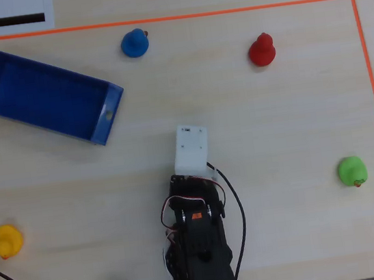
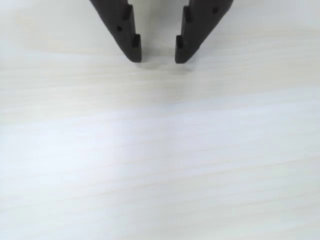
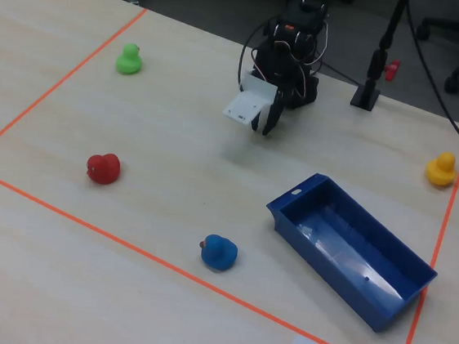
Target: Grasp yellow duck and put it into box.
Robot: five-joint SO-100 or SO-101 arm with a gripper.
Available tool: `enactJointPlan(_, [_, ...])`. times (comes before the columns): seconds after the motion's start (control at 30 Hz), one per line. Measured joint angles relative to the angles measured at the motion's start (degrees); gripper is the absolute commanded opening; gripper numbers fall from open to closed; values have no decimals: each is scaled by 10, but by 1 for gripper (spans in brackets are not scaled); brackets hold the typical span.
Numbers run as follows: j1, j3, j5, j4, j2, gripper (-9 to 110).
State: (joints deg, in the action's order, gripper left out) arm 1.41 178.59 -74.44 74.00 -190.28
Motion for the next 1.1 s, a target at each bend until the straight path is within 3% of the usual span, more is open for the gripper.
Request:
enactJointPlan(0.5, [-2,0,0,0,0,3])
enactJointPlan(0.8, [-5,-3,1,-12,18,30])
enactJointPlan(1.1, [-76,-222,-22,-262,260,32])
